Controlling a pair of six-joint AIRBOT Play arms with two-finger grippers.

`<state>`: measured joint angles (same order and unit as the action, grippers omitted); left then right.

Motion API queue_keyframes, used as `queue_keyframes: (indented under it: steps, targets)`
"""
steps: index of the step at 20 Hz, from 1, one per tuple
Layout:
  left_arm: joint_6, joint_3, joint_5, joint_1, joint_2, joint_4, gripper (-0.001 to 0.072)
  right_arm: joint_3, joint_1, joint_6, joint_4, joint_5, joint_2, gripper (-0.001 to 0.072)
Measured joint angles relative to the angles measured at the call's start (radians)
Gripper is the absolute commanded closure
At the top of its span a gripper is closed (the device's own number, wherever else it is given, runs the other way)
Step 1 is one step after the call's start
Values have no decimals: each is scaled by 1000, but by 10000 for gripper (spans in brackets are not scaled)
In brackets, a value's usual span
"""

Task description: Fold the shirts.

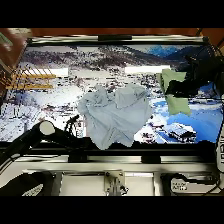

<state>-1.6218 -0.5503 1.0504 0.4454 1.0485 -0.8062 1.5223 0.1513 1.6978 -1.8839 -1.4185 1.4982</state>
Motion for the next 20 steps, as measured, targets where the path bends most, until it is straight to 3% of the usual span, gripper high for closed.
queue_keyframes:
  steps: [8,10,14,16,17,20]
  targets:
    - [-55,77,-340,164,74,154,0,-13,-7,20,-6,-18,0,158]
    - [-59,78,-388,192,103,188,333,-14,-7,23,-6,-21,0,158]
    - [-57,66,-455,212,147,205,675,-36,-8,25,-14,-22,0,157]
    - [-38,45,-475,216,152,216,673,-89,-10,39,-38,-15,0,121]
    - [-21,35,-473,216,151,219,674,-126,-10,47,-53,0,0,53]
    - [14,13,-465,206,126,207,674,-256,6,62,-103,79,1,54]
